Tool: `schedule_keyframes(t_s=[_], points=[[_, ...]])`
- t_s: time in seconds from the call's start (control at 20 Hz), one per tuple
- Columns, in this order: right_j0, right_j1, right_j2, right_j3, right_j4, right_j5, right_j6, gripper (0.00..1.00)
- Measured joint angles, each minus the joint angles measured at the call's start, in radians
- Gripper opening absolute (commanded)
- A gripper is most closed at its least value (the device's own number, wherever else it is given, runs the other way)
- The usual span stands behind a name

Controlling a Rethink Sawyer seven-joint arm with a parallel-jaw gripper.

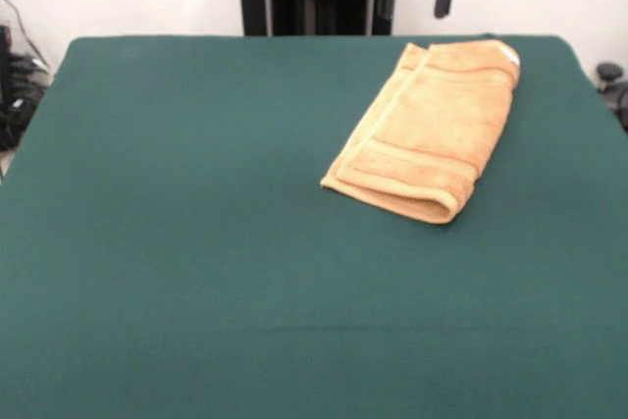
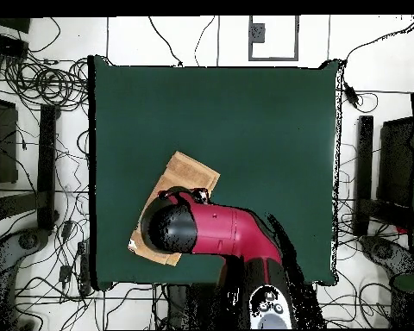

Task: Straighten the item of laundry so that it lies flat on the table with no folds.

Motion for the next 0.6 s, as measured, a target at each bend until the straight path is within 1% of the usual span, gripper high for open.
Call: schedule_keyframes(t_s=[0.2,0.45,0.6], points=[[-0.032,0.012,0.002,-0.001,0.000,-0.004,0.000,1.00],[-0.110,-0.018,0.012,-0.002,-0.004,-0.005,0.000,1.00],[-0.158,-0.037,0.016,-0.008,-0.033,-0.004,0.000,1.00]])
